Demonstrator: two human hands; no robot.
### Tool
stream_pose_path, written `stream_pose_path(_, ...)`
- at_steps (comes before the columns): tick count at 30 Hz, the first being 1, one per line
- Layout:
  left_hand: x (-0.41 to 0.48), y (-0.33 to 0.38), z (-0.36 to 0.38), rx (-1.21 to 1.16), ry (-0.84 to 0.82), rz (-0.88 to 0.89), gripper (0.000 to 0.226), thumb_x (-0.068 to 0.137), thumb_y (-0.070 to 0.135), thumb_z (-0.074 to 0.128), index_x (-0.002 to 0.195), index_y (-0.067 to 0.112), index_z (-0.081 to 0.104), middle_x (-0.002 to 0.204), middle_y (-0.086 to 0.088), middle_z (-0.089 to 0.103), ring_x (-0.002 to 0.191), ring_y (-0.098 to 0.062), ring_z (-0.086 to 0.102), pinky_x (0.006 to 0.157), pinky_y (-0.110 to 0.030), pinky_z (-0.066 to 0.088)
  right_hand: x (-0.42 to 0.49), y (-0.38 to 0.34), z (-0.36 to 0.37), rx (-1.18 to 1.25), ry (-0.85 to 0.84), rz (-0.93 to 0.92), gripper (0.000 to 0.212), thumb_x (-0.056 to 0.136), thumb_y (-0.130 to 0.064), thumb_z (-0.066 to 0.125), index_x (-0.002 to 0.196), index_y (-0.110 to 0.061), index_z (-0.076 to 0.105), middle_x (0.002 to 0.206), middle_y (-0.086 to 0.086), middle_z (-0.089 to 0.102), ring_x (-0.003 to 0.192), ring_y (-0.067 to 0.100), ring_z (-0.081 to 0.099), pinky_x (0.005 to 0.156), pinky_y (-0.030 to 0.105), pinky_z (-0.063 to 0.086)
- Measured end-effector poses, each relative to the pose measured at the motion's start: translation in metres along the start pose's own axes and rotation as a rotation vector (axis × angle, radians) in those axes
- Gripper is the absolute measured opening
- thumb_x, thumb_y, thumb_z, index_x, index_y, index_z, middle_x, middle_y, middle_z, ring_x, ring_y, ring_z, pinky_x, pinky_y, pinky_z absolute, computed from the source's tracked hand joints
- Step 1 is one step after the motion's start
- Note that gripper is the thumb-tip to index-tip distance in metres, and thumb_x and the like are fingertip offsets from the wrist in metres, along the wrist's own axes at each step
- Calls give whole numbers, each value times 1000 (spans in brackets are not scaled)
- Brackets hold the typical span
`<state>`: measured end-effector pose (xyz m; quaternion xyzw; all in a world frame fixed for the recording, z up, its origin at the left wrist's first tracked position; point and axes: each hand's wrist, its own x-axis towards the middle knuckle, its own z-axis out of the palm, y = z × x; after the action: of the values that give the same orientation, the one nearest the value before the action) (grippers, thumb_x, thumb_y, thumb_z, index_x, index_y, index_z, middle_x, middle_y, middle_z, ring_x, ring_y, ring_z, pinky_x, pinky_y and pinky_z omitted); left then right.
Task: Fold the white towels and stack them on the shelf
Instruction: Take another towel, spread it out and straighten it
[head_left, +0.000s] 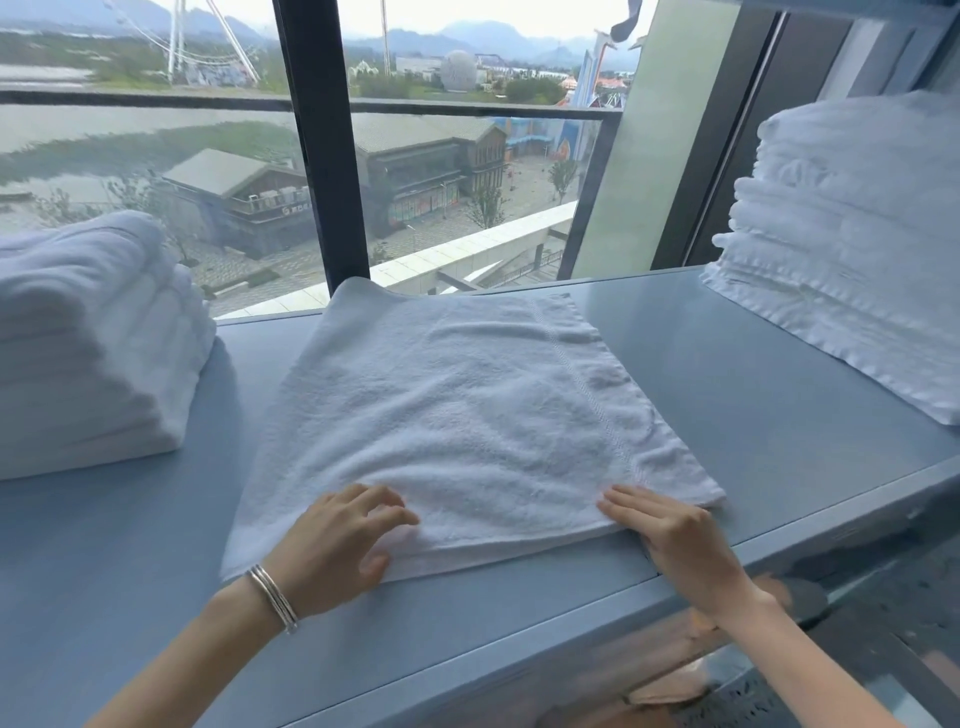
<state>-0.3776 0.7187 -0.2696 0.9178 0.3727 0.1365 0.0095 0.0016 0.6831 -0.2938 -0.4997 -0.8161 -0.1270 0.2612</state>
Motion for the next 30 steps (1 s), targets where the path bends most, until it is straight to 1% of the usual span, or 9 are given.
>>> stream_pose_path(6, 8, 8, 0, 127, -51, 6, 70, 32, 15, 72, 96, 36, 52, 86, 10, 56, 68, -12, 56, 40, -18, 43, 4, 8, 0, 191, -164, 130, 61, 58, 27, 61, 105, -12, 71, 115, -2, 64, 109, 14, 59, 104, 6, 26)
stream_pose_path(10, 7, 12, -4, 279, -109, 6, 82, 21, 8, 71, 96, 37, 51, 82, 10, 54, 59, -10, 54, 37, -12, 0, 1, 20, -5, 324, -263, 226, 59, 69, 22, 53, 109, -17, 70, 120, -21, 52, 120, -8, 43, 111, 28, 25)
stream_pose_path(12, 3, 11, -2, 320, -84, -12, 86, 20, 5, 70, 97, 38, 52, 83, 9, 51, 58, -10, 52, 43, -15, -10, 2, 22, -9, 316, -298, 288, 58, 70, 21, 51, 106, -20, 71, 119, -23, 52, 120, -3, 48, 110, 35, 29)
stream_pose_path(15, 0, 10, -4, 304, -27, -38, 78, 25, 2, 74, 94, 34, 54, 81, 6, 51, 56, -13, 54, 38, -13, 0, 14, 13, -13, 222, -316, 302, 53, 72, 18, 52, 104, -20, 72, 121, -7, 60, 125, 23, 49, 103, 32, 38)
stream_pose_path(20, -8, 18, -18, 63, 177, -64, 8, 69, 21, 50, 71, 28, 53, 68, 12, 53, 59, -8, 54, 35, -20, 38, 51, -62, -5, 362, -334, 86, 39, 88, -32, 50, 125, -21, 58, 139, -4, 46, 132, 13, 39, 111, 33, 25)
stream_pose_path(23, -19, 14, -16, 18, 86, -21, 6, 68, 30, 45, 70, 30, 51, 65, 16, 52, 62, 2, 45, 44, -10, 35, 62, -91, 20, 348, -463, -31, 55, 85, -50, 37, 133, -25, 49, 147, -3, 37, 139, 17, 28, 111, 45, 15)
stream_pose_path(26, -28, 10, -7, -35, 42, -32, 4, 70, 33, 48, 74, 32, 47, 66, 17, 51, 60, 2, 45, 46, -10, 35, 61, -99, 32, 159, -423, -130, 47, 84, -48, 39, 121, -27, 59, 135, 4, 53, 129, 29, 44, 94, 68, 34)
stream_pose_path(28, -30, 11, -6, -53, 39, -40, 3, 72, 33, 49, 75, 32, 48, 68, 16, 51, 62, 1, 46, 48, -11, 36, 57, -100, 32, 91, -330, -187, 37, 85, -42, 42, 112, -28, 63, 122, 4, 62, 120, 30, 53, 83, 64, 46)
stream_pose_path(30, -29, 12, -8, -82, 48, -16, 3, 72, 29, 49, 74, 30, 51, 69, 16, 53, 65, 1, 45, 51, -11, 35, 55, -109, 31, 108, -247, -263, 37, 85, -42, 44, 114, -27, 61, 124, 2, 60, 122, 28, 52, 92, 58, 42)
